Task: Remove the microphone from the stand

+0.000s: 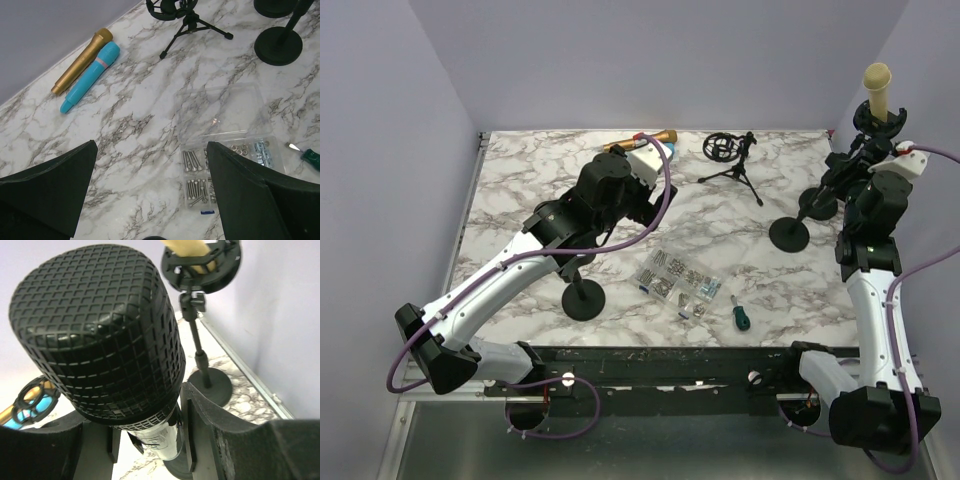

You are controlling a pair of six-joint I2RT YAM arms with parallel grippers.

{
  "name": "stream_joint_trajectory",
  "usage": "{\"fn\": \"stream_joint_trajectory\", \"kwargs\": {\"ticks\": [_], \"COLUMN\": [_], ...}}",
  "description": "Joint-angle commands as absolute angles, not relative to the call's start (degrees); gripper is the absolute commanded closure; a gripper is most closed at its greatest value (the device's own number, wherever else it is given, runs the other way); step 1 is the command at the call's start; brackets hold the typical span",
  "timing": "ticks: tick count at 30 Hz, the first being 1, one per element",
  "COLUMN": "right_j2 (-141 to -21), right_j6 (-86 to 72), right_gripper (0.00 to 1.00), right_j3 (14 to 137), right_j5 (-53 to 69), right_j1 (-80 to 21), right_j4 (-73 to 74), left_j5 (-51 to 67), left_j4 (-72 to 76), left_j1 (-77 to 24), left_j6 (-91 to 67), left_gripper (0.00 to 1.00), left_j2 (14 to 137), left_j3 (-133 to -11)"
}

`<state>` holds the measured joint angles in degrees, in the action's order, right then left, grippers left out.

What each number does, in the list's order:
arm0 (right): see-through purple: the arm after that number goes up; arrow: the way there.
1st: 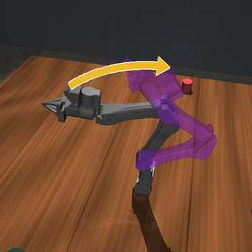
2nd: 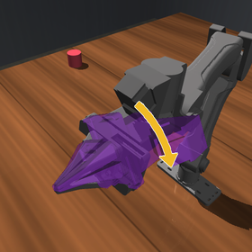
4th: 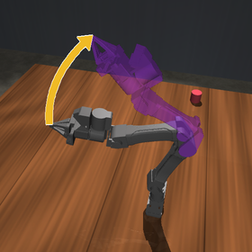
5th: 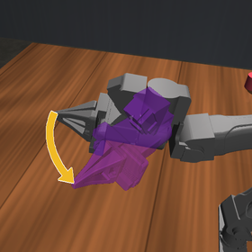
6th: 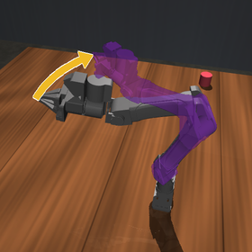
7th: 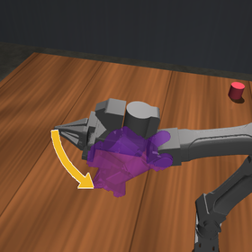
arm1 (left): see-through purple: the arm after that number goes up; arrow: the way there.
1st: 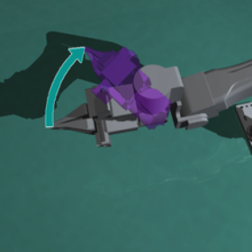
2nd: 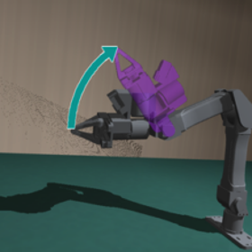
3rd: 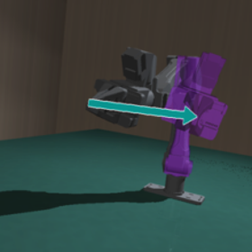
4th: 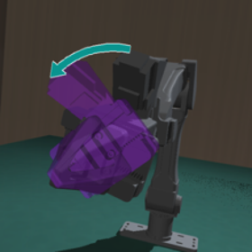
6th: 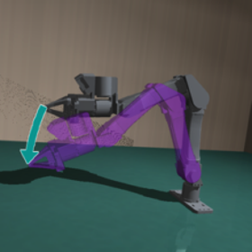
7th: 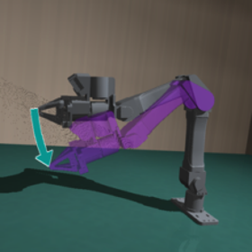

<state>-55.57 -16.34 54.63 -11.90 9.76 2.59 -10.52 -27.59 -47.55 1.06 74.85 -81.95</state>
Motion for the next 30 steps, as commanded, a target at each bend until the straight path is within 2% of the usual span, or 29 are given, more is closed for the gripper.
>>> {"fn": "stream_joint_trajectory", "kwargs": {"ticks": [1,13,19,22,30], "right_j2": [-54.9,-58.7,-59.3,-59.6,-60.4], "right_j6": [-17.3,-13.1,-11.7,-11.6,-14.0], "right_gripper": [0.93,0.93,0.93,0.99,0.99], "right_j3": [53.6,56.4,57.4,60.4,70.7], "right_j5": [-2.0,10.8,10.0,7.8,13.3], "right_j1": [9.8,9.8,9.9,9.8,9.6], "right_j4": [-2.0,-1.4,-2.1,-0.6,6.3], "left_j5": [-10.7,5.5,12.5,12.8,11.1], "left_j4": [-27.8,-18.3,-14.4,-15.5,-18.9], "left_j1": [-48.2,-49.0,-49.0,-48.9,-46.3], "left_j6": [1.4,-1.9,-7.7,-8.7,-12.0], "left_gripper": [0.05,0.05,0.05,0.05,0.05], "left_j2": [74.3,71.8,74.3,74.2,67.0], "left_j3": [-82.4,-76.6,-78.3,-80.0,-79.0]}}
